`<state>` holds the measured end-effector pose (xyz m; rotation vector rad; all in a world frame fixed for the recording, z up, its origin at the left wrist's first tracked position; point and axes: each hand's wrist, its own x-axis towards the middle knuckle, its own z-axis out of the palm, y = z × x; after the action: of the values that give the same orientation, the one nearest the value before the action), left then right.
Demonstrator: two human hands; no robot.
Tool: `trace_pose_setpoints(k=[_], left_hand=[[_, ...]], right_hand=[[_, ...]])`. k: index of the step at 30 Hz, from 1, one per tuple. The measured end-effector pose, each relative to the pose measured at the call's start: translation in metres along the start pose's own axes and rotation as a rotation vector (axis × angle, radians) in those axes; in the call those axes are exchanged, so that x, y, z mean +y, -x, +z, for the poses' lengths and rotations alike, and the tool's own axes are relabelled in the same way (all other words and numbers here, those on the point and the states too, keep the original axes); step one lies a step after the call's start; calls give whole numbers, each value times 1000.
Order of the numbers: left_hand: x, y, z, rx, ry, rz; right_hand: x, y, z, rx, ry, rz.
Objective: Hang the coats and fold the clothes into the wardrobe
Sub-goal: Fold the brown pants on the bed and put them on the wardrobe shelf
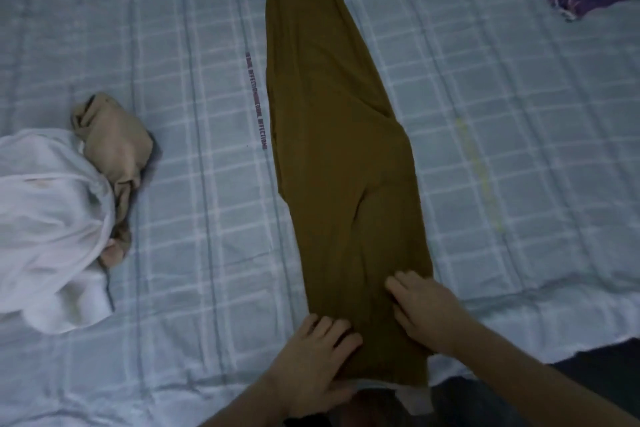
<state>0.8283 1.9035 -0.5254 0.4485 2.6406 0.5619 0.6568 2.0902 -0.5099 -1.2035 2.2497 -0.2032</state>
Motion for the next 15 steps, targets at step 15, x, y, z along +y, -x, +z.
trace_pose_setpoints(k=[15], left_hand=[[16, 20, 2, -137, -152, -160]], right_hand=[[-50, 73, 63, -10, 188, 89]])
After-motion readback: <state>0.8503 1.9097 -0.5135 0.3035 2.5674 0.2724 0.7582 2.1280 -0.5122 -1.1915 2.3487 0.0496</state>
